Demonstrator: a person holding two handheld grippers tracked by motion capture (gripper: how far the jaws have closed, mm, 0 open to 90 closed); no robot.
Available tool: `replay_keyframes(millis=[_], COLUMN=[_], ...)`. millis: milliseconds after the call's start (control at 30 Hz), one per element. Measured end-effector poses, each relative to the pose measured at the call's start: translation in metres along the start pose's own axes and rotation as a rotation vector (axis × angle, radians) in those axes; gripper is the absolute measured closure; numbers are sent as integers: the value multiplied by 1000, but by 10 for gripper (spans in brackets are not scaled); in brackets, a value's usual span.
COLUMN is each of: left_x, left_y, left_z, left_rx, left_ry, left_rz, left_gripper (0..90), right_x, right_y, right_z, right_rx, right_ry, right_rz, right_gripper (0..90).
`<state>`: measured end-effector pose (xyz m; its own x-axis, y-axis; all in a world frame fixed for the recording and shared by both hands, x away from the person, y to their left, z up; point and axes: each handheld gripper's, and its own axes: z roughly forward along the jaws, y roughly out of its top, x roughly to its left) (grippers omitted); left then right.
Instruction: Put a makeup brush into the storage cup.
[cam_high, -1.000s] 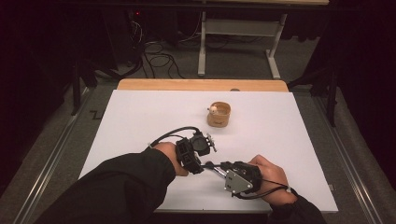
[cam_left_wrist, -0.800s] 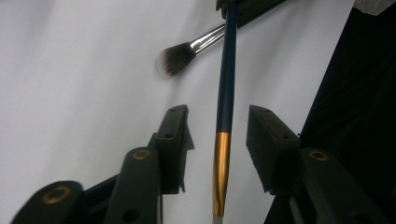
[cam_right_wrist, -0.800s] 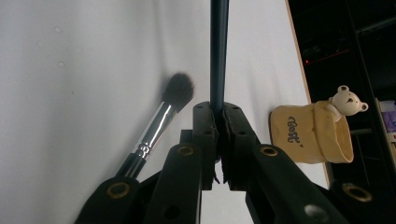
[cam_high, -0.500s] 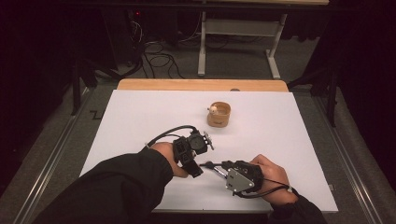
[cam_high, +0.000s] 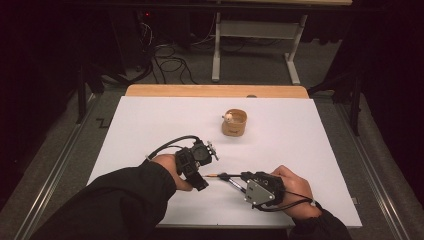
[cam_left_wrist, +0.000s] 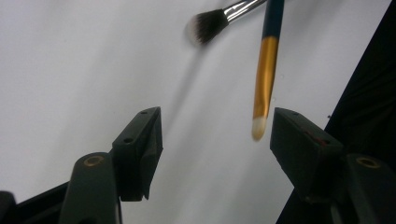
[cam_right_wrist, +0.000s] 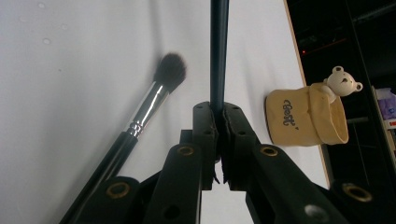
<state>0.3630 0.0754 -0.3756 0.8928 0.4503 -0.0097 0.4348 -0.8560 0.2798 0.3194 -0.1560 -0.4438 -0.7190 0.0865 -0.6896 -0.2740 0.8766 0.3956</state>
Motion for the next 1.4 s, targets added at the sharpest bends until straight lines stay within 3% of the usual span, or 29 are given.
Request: replay_keyframes(millis=[433, 800, 1033, 1400], left_x=[15, 36, 43, 51], left_y=[-29, -64, -77, -94], left_z=[11, 31, 36, 46], left_rx=[11, 4, 10, -128], left_ry=[15, 33, 49, 82], left_rz=[-74, -205, -245, -350], left_gripper=[332, 325, 310, 291], right_x=[-2, -1, -1, -2], right_y=[-6, -7, -7, -7], right_z=[1, 1, 1, 1], right_rx=[16, 21, 22, 23], right_ry=[-3, 1, 2, 1], right_rz=[9, 16, 16, 26], right_gripper=[870, 870, 870, 870])
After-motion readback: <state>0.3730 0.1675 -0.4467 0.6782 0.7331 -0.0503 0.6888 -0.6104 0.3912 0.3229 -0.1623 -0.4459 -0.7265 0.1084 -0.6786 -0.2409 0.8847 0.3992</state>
